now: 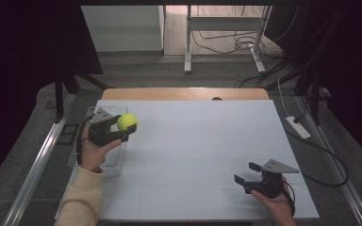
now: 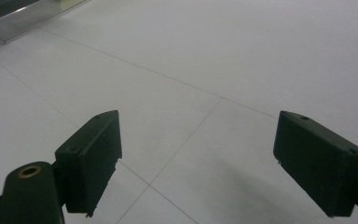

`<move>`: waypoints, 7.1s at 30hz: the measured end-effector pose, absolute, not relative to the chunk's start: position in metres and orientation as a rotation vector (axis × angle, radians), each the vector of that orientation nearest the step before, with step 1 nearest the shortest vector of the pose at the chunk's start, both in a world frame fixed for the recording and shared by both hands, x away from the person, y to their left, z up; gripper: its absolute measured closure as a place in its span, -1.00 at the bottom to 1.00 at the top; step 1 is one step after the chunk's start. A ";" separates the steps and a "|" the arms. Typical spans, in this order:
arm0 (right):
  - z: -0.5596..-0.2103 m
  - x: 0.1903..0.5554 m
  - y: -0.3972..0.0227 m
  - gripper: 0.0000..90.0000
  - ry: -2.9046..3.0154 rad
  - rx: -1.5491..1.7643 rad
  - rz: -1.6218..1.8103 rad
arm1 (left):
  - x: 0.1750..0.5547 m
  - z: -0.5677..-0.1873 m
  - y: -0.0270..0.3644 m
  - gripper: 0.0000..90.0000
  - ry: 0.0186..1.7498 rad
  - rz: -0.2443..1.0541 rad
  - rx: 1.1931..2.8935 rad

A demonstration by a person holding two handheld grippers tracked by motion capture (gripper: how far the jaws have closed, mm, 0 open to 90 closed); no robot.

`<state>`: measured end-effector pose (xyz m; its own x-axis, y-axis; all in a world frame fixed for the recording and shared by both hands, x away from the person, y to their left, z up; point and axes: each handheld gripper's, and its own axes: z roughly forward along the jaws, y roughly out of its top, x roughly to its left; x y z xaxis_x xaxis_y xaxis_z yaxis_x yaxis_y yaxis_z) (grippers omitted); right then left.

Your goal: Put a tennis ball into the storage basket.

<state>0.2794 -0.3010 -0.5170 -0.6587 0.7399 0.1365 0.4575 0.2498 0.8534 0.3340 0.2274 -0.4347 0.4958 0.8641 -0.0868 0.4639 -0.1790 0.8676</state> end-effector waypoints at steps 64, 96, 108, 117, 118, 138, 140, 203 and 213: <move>-0.517 0.279 -0.300 -0.66 2.234 1.103 1.366 | 0.317 -0.452 0.324 -0.40 1.423 0.647 1.701; -0.517 0.279 -0.301 -0.66 2.232 1.101 1.364 | 0.327 -0.475 0.325 -0.40 1.522 0.593 1.810; -0.516 0.279 -0.302 -0.66 2.232 1.100 1.363 | 0.330 -0.479 0.322 -0.40 1.547 0.573 1.862; -0.517 0.279 -0.301 -0.66 2.235 1.104 1.363 | 0.331 -0.479 0.320 -0.41 1.572 0.559 1.934; -0.517 0.279 -0.301 -0.66 2.234 1.102 1.363 | 0.331 -0.480 0.320 -0.41 1.576 0.557 1.934; -0.517 0.279 -0.302 -0.66 2.233 1.101 1.364 | 0.325 -0.470 0.321 -0.70 1.550 0.589 1.839; -0.516 0.279 -0.302 -0.66 2.233 1.101 1.364 | 0.325 -0.469 0.320 -0.70 1.536 0.583 1.833; -0.514 0.278 -0.309 -0.66 2.203 1.120 1.378 | 0.266 -0.475 0.228 -0.68 0.957 0.364 1.852; -0.513 0.279 -0.311 -0.66 2.192 1.122 1.386 | 0.259 -0.489 0.218 -0.68 0.918 0.355 1.880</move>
